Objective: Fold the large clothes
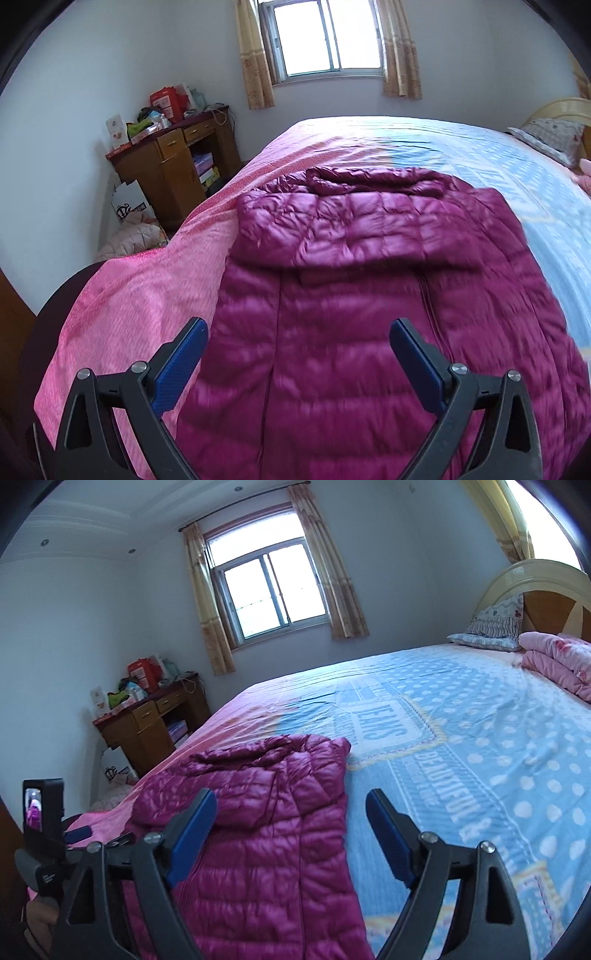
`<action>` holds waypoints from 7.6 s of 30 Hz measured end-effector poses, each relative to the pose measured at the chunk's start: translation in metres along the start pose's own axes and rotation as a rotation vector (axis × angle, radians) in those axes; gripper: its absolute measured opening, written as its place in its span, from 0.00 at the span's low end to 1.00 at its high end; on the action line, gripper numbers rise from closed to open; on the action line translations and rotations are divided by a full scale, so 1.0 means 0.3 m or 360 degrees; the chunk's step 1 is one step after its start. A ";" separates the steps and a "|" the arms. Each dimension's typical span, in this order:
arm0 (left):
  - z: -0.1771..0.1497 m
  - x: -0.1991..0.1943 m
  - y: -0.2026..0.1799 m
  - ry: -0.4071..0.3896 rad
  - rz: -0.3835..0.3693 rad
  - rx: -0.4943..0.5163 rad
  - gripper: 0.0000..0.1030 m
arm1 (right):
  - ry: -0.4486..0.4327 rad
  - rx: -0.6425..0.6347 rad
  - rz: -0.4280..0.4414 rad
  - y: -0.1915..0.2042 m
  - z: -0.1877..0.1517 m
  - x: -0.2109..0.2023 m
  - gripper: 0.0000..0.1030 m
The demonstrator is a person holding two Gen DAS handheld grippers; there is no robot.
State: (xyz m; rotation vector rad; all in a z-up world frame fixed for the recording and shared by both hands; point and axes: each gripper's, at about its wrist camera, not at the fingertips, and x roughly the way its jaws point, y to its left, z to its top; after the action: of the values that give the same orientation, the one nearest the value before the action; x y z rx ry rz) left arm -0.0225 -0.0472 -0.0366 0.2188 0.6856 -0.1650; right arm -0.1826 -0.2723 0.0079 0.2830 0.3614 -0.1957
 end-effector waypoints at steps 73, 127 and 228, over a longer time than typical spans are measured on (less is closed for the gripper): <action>-0.069 0.070 0.509 -0.0055 -0.0214 -0.0190 0.96 | 0.0390 0.0527 0.0117 -0.206 0.056 0.542 0.93; -0.093 -0.129 0.439 -0.0373 -0.0779 -0.0592 0.03 | -0.0087 -0.0219 0.0051 0.037 0.010 -0.099 0.09; 0.235 0.258 0.543 0.0048 -0.0259 -0.0805 0.70 | 0.0632 -0.0121 0.0178 0.373 -0.225 0.755 0.13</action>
State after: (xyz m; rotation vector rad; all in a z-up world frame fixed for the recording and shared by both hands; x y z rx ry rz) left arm 0.1156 0.0859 -0.0095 -0.3206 0.7533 -0.1391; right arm 0.0301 -0.1773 -0.1108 0.2659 0.7427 -0.0135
